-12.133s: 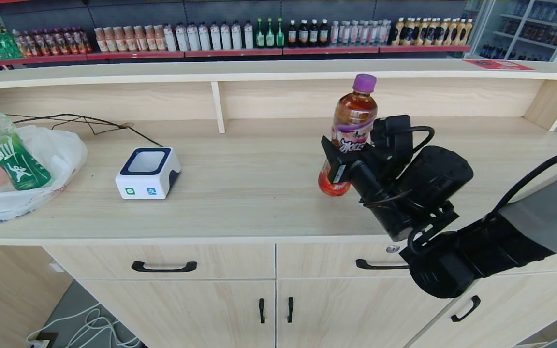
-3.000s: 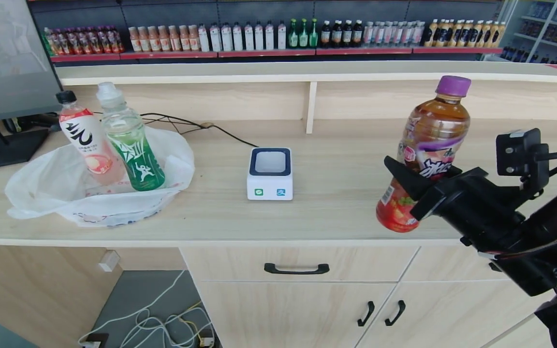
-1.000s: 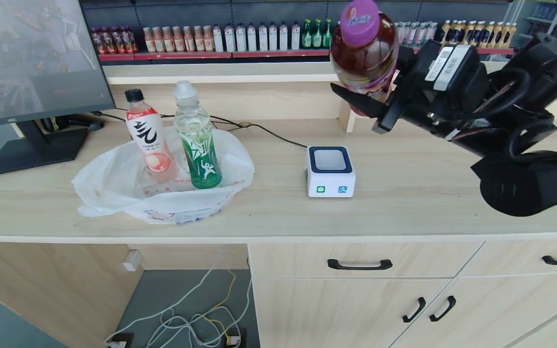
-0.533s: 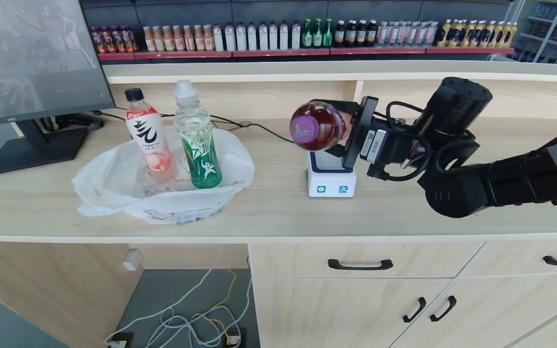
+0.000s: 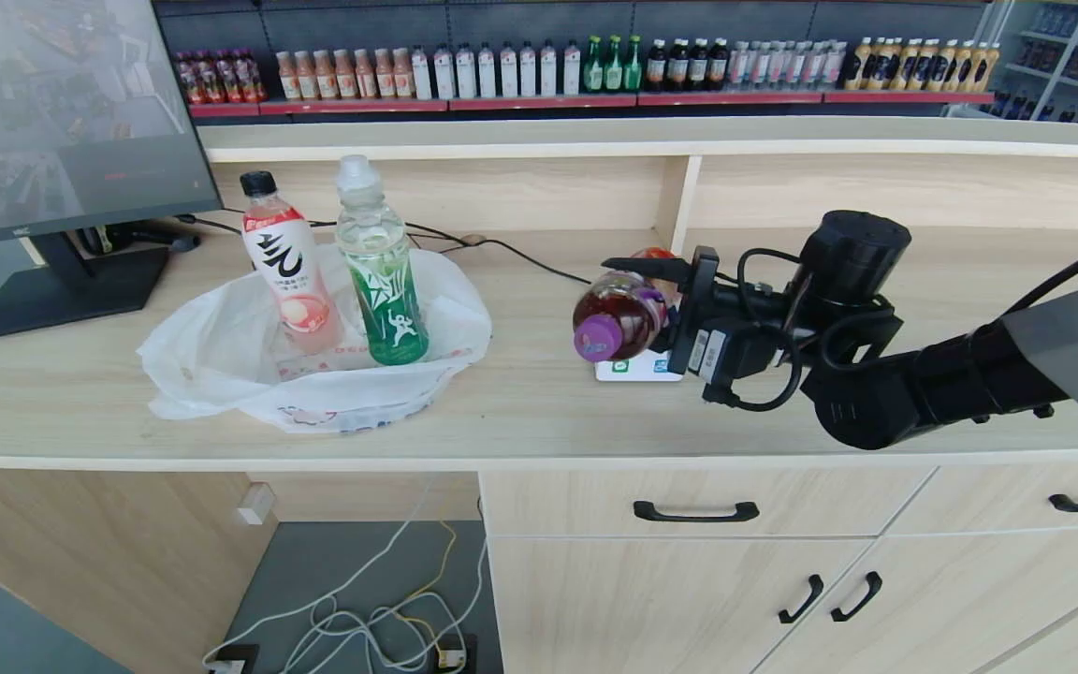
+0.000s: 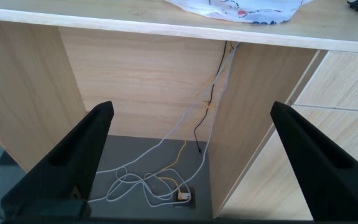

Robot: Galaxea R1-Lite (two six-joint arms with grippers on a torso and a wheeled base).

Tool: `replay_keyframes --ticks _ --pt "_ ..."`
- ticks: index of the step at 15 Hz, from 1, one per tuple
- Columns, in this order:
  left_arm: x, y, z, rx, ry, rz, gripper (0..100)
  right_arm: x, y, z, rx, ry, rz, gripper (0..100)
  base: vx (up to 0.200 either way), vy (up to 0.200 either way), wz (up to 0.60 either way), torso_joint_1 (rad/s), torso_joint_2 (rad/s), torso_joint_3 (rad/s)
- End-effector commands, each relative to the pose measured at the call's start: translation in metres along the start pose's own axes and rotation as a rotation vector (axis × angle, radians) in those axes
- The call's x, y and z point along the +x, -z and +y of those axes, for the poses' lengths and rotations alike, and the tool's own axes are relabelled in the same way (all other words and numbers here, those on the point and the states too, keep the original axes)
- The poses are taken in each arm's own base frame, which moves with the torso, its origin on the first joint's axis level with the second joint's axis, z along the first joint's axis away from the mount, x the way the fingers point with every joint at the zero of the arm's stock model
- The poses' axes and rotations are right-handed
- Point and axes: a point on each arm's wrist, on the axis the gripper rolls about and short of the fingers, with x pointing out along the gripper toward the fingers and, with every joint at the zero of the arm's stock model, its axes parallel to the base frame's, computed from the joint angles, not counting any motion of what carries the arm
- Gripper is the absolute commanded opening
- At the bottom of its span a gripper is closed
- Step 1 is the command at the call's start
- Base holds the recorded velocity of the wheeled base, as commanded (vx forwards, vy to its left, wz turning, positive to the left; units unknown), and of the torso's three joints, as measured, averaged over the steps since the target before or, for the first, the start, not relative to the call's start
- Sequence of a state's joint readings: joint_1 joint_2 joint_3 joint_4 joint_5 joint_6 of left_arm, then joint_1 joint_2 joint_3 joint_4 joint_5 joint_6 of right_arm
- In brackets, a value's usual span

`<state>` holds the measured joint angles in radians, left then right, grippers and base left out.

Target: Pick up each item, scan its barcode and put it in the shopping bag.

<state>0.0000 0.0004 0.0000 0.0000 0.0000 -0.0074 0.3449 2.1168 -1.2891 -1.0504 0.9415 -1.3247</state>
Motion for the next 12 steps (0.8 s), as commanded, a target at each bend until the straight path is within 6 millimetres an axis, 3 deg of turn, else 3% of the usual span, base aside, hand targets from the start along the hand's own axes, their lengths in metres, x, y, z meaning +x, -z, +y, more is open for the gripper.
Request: replay_keyframes --ticks 1,12 --pt "0.0 0.0 0.0 0.0 0.0 0.0 100 -0.004 0.001 0.001 -0.009 -0.004 0.003 0 0.0 0.0 0.0 0.0 0.0 0.0" --pt "0.0 0.0 0.0 0.0 0.0 0.0 100 -0.018 0.018 0.009 -0.036 -0.016 0.047 0 0.0 0.0 0.0 0.0 0.0 0.0"
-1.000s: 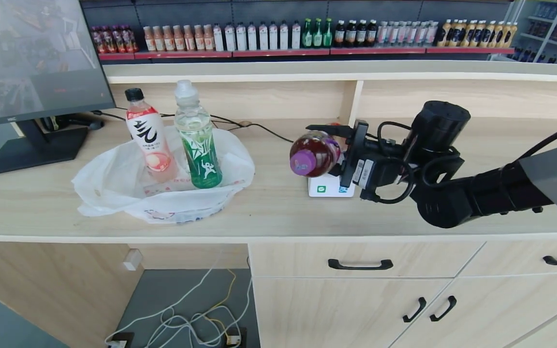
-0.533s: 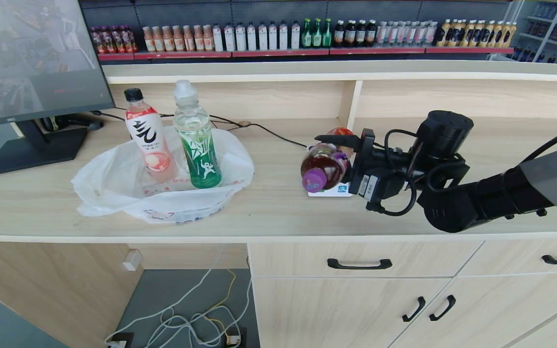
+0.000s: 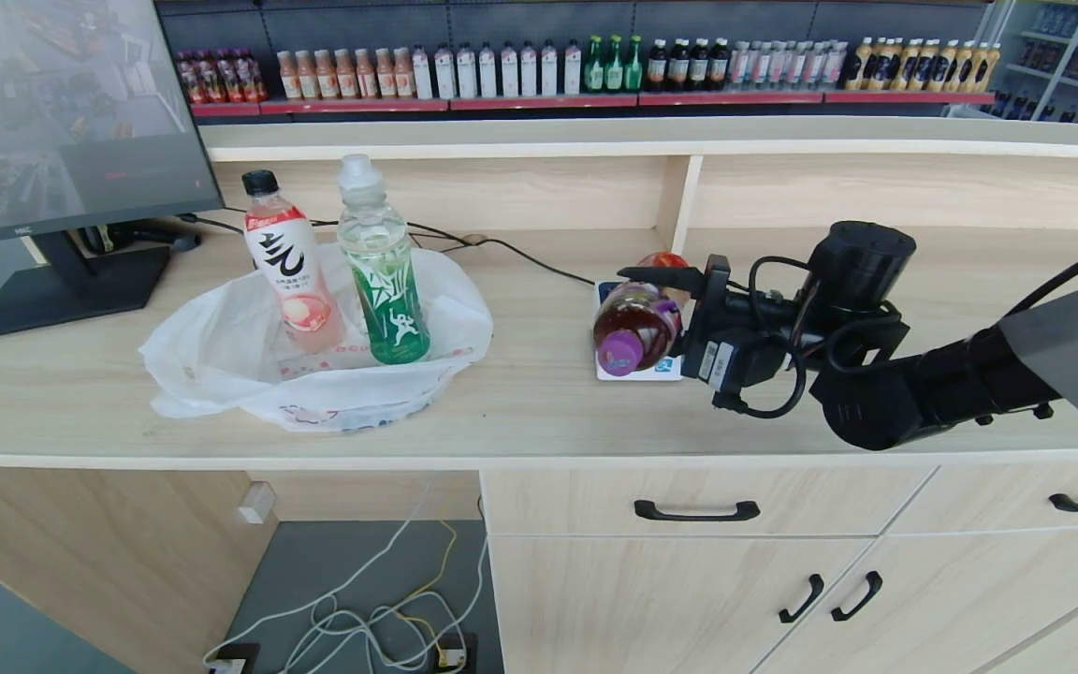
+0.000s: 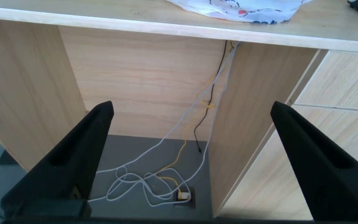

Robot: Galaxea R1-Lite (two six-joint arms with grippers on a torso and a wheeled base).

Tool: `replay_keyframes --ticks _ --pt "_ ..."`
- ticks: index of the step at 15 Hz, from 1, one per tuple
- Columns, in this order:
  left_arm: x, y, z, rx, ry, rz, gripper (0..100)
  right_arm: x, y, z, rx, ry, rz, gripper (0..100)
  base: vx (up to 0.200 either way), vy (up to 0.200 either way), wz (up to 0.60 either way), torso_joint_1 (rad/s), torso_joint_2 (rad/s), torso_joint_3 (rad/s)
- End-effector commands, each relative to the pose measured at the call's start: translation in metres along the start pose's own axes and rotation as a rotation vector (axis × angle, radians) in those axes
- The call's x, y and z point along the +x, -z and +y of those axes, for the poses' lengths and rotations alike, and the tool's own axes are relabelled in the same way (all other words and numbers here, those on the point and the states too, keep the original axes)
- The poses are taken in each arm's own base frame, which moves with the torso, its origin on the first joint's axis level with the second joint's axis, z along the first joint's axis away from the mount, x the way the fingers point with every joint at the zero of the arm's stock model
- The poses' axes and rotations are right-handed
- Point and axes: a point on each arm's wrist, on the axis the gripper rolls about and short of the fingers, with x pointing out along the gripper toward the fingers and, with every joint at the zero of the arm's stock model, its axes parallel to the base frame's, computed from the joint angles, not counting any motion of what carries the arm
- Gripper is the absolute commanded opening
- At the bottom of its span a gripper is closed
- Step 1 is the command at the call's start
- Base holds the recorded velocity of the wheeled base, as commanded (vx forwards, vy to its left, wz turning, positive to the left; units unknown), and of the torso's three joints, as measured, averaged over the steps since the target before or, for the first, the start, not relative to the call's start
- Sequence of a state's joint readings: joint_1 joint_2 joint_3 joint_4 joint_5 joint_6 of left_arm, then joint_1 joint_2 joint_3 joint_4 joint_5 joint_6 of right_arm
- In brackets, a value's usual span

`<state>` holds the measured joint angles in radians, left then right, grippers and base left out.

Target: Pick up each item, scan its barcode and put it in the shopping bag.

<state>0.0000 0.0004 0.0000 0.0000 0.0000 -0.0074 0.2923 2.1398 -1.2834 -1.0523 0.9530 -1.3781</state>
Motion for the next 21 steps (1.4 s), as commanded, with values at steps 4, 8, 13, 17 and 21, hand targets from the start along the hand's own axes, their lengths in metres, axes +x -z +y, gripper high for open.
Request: replay_keyframes --ticks 4,8,13,17,21 --pt "0.0 0.0 0.0 0.0 0.0 0.0 100 0.0 0.0031 0.0068 0.014 -0.009 0.005 0 0.0 0.0 0.0 0.0 0.0 0.0" --pt "0.0 0.0 0.0 0.0 0.0 0.0 100 0.0012 0.0026 0.0072 0.006 -0.01 0.0 0 0.0 0.0 0.0 0.0 0.0 0.0" --pt "0.0 0.0 0.0 0.0 0.0 0.0 100 0.0025 0.0039 0.011 0.01 -0.015 -0.01 0 0.0 0.0 0.0 0.0 0.0 0.0" --pt "0.0 0.0 0.0 0.0 0.0 0.0 100 0.0021 0.0043 0.0106 0.01 -0.014 -0.01 0 0.0 0.0 0.0 0.0 0.0 0.0" --pt "0.0 0.0 0.0 0.0 0.0 0.0 100 0.0021 0.0043 0.0104 0.011 -0.013 -0.01 0 0.0 0.0 0.0 0.0 0.0 0.0"
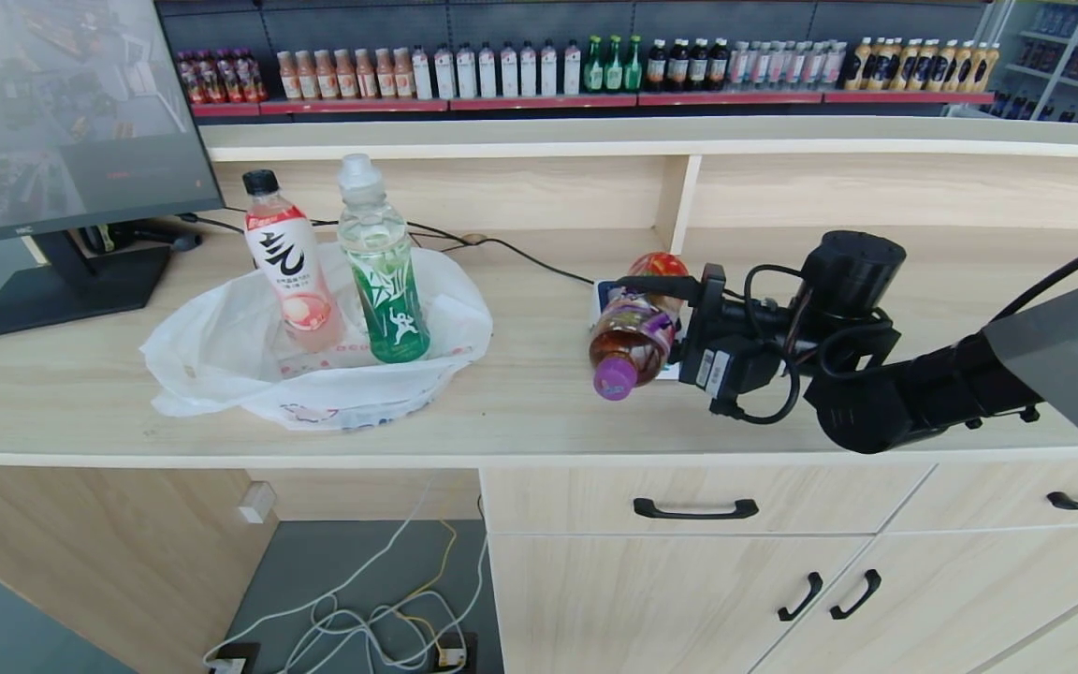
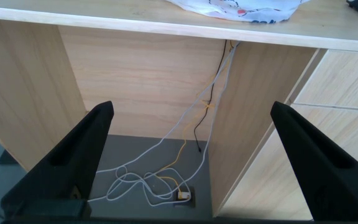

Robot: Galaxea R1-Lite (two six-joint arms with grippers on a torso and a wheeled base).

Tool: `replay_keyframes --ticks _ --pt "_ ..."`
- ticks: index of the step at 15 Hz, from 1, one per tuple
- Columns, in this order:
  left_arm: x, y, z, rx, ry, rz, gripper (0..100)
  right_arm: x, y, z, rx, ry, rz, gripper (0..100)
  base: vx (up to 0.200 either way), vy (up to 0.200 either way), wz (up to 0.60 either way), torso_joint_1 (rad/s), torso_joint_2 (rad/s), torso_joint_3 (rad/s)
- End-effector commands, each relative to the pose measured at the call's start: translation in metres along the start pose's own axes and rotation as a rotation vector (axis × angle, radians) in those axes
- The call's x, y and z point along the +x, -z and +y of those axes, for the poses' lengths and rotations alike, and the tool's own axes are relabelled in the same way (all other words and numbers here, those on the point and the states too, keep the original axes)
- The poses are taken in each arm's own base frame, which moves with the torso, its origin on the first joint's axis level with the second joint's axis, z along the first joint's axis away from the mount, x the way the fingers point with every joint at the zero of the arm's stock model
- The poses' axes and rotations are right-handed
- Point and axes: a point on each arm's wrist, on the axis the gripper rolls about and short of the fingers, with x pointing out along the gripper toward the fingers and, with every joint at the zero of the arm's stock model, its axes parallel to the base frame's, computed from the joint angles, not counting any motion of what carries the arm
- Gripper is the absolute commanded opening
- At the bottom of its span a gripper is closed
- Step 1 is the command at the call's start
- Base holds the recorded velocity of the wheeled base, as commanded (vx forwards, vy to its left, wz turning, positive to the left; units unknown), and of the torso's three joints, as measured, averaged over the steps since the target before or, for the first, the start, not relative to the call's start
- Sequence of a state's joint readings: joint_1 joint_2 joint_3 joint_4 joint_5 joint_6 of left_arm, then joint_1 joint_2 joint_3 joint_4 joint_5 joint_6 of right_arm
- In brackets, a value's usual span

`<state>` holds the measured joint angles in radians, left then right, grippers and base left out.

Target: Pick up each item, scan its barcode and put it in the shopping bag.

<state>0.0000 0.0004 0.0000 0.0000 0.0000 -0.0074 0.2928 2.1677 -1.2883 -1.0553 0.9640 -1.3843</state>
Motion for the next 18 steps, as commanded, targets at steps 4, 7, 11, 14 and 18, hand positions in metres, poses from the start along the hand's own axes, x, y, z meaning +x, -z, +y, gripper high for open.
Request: replay_keyframes --ticks 4,7,11,14,18 --pt "0.0 0.0 0.0 0.0 0.0 0.0 100 0.0 -0.001 -0.002 -0.002 0.003 -0.002 0 0.0 0.0 0.0 0.0 0.0 0.0" --pt "0.0 0.0 0.0 0.0 0.0 0.0 100 0.0 -0.001 -0.003 -0.005 0.006 -0.002 0 0.0 0.0 0.0 0.0 0.0 0.0" --pt "0.0 0.0 0.0 0.0 0.0 0.0 100 0.0 -0.002 -0.005 -0.007 0.009 -0.004 0 0.0 0.0 0.0 0.0 0.0 0.0" --pt "0.0 0.0 0.0 0.0 0.0 0.0 100 -0.001 -0.004 -0.012 -0.016 0.02 -0.006 0 0.0 0.0 0.0 0.0 0.0 0.0" --pt "0.0 0.0 0.0 0.0 0.0 0.0 100 -0.004 -0.014 -0.038 -0.037 0.08 -0.02 0 0.0 0.0 0.0 0.0 0.0 0.0"
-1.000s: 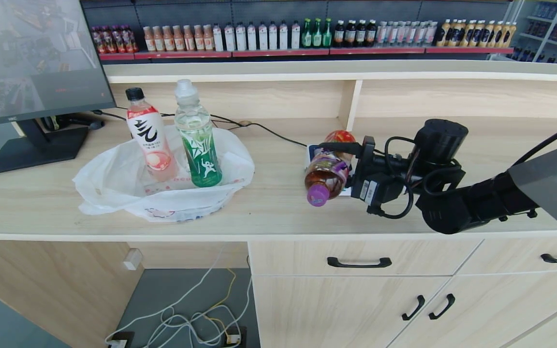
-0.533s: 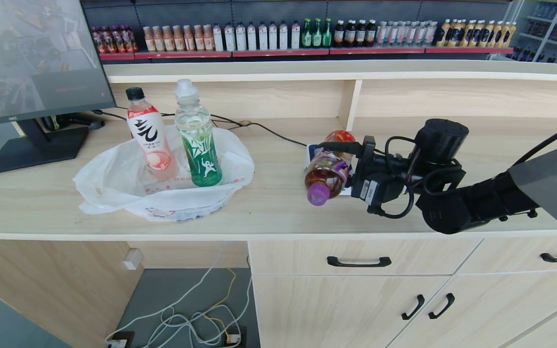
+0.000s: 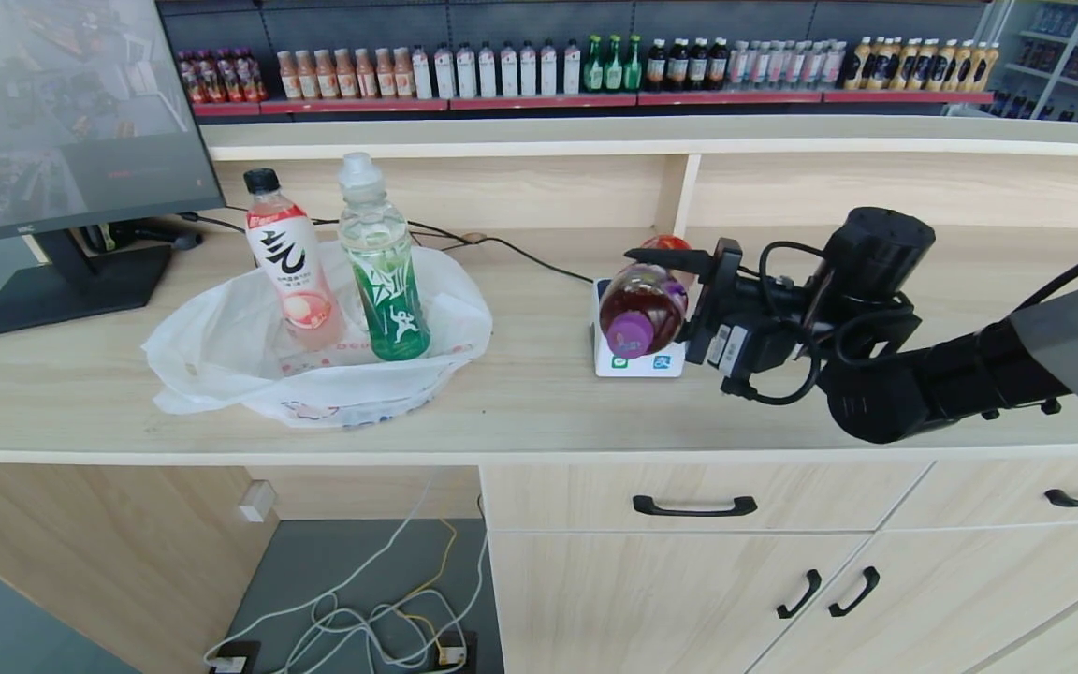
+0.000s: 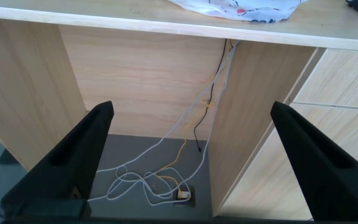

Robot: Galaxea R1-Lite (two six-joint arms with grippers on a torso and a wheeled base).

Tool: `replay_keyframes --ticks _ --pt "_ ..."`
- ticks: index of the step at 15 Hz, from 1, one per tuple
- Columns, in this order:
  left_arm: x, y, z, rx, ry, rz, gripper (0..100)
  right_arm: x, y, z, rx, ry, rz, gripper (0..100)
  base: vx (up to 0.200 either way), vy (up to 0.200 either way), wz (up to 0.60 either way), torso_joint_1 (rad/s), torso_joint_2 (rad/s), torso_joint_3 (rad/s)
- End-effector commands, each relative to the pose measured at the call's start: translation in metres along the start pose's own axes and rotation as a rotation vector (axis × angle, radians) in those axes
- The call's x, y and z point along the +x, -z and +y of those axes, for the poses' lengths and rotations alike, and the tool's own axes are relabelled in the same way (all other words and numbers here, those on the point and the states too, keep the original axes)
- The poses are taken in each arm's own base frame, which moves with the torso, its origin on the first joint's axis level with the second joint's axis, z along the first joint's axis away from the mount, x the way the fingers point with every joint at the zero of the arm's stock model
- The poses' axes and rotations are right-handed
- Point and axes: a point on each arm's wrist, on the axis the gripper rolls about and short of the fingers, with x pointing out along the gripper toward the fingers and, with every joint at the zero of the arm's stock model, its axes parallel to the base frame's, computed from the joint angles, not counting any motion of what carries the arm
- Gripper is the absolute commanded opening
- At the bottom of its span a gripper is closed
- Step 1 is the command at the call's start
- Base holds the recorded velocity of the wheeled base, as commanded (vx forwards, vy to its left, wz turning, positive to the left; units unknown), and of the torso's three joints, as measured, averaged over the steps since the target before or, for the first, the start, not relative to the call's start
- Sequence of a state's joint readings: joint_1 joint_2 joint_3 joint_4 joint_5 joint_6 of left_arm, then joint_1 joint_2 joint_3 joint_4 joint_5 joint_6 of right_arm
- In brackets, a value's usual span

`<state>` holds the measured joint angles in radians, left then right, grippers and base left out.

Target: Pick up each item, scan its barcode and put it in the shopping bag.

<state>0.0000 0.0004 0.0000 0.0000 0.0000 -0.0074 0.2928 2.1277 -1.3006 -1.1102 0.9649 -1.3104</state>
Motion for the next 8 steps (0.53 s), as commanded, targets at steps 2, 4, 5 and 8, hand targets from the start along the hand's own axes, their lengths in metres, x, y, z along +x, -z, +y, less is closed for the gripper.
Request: replay_keyframes --ticks 2,4,5,8 --pt "0.0 0.0 0.0 0.0 0.0 0.0 100 -0.003 -0.01 -0.021 -0.021 0.041 -0.009 0 0.0 0.0 0.0 0.0 0.0 0.0" --pt "0.0 0.0 0.0 0.0 0.0 0.0 100 -0.005 -0.017 -0.021 -0.014 0.064 -0.018 0 0.0 0.0 0.0 0.0 0.0 0.0" --pt "0.0 0.0 0.0 0.0 0.0 0.0 100 -0.008 -0.022 -0.023 -0.002 0.08 -0.021 0 0.0 0.0 0.0 0.0 0.0 0.0" --pt "0.0 0.0 0.0 0.0 0.0 0.0 100 -0.015 -0.038 -0.028 0.081 0.102 -0.002 0 0.0 0.0 0.0 0.0 0.0 0.0"
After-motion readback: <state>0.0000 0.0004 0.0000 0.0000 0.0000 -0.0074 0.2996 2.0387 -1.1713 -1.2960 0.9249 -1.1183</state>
